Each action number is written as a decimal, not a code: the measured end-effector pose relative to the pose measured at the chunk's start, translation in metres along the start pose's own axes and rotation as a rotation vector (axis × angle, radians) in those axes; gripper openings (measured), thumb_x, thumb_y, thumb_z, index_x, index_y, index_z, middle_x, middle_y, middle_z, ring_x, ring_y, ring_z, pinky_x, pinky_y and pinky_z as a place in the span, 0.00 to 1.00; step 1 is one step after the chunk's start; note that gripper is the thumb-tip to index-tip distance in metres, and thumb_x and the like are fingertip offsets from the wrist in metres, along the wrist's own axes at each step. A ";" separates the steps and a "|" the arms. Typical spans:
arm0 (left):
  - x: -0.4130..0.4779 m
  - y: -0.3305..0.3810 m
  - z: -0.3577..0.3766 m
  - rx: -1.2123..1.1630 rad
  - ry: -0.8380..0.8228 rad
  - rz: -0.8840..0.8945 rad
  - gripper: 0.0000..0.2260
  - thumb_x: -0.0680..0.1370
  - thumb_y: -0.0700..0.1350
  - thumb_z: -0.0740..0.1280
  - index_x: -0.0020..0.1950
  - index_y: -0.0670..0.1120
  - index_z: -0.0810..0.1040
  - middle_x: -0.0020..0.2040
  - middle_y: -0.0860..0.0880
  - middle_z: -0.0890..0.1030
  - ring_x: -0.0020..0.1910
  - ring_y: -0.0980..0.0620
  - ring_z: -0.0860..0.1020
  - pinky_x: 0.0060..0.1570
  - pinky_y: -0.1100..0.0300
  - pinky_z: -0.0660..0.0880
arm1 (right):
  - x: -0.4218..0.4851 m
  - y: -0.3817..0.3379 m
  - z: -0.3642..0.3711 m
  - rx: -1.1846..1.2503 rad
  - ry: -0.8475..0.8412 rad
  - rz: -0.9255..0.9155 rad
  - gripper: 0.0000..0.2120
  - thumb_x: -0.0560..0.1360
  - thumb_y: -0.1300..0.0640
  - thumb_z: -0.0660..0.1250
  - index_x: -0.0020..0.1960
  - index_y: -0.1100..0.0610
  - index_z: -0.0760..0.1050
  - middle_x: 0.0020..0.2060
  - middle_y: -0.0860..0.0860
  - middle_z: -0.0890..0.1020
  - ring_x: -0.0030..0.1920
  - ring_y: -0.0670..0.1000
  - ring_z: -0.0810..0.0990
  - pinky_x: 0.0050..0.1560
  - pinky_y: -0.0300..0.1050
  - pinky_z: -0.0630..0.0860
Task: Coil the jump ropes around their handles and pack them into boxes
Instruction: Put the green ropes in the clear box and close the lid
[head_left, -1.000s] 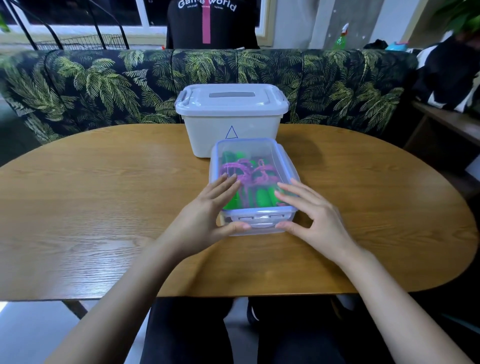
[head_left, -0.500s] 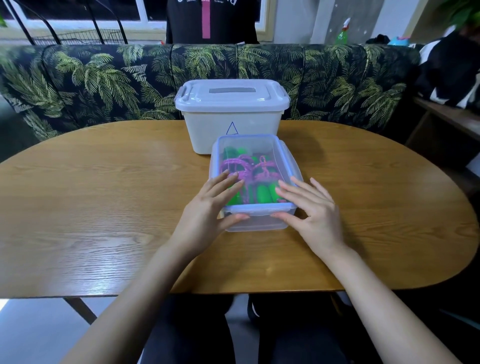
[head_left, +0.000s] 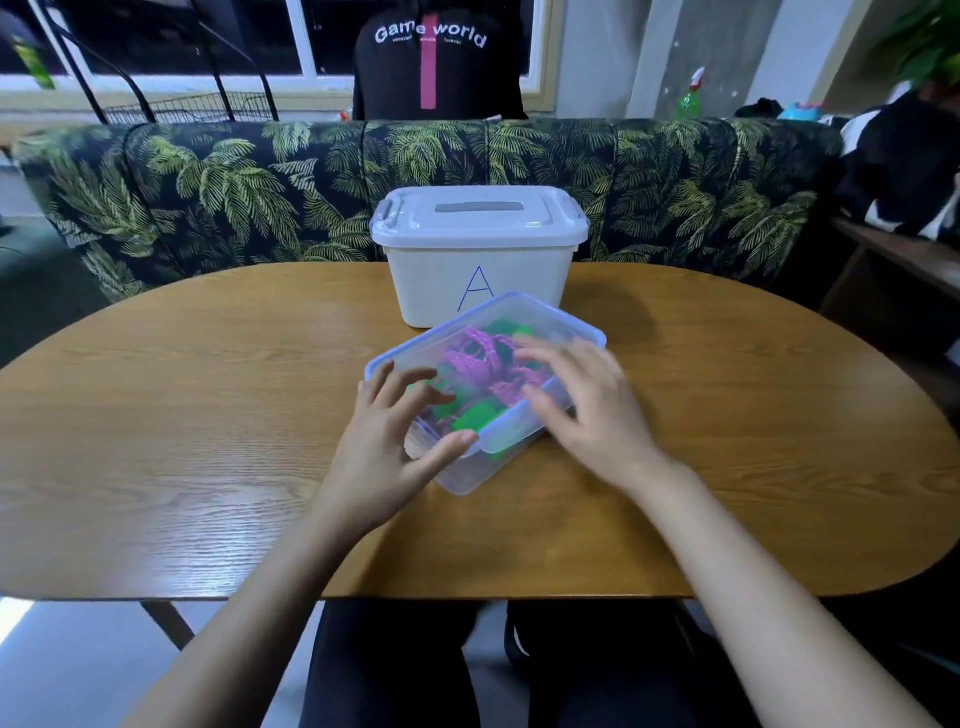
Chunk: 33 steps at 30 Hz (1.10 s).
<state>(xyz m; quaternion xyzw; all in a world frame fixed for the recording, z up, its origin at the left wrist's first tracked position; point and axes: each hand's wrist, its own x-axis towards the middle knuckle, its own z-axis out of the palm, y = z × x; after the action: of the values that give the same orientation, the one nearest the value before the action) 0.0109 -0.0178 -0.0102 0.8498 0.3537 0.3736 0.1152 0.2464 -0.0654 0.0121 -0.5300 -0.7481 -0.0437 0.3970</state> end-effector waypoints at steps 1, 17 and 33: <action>0.000 -0.005 -0.001 -0.017 -0.017 0.004 0.25 0.76 0.70 0.60 0.55 0.50 0.79 0.63 0.55 0.75 0.71 0.48 0.67 0.69 0.46 0.65 | 0.002 0.017 -0.008 -0.088 -0.064 0.039 0.21 0.79 0.42 0.56 0.65 0.50 0.77 0.70 0.46 0.75 0.71 0.46 0.69 0.76 0.55 0.58; 0.027 -0.037 0.004 0.162 -0.064 0.079 0.25 0.77 0.64 0.60 0.65 0.50 0.78 0.70 0.54 0.74 0.72 0.52 0.68 0.72 0.49 0.60 | -0.024 0.056 -0.017 0.021 -0.122 0.128 0.20 0.75 0.34 0.62 0.63 0.41 0.78 0.71 0.42 0.72 0.75 0.47 0.61 0.76 0.52 0.54; 0.026 -0.038 0.022 0.145 0.106 0.077 0.19 0.75 0.57 0.67 0.62 0.48 0.82 0.66 0.51 0.79 0.68 0.57 0.74 0.71 0.49 0.67 | -0.023 0.056 -0.004 -0.169 0.032 0.019 0.24 0.72 0.42 0.66 0.61 0.56 0.81 0.62 0.50 0.80 0.68 0.58 0.75 0.74 0.59 0.61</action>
<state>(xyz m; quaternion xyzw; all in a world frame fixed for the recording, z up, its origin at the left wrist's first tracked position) 0.0196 0.0285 -0.0290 0.8479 0.3524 0.3955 0.0201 0.2977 -0.0601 -0.0202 -0.5680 -0.7302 -0.1112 0.3631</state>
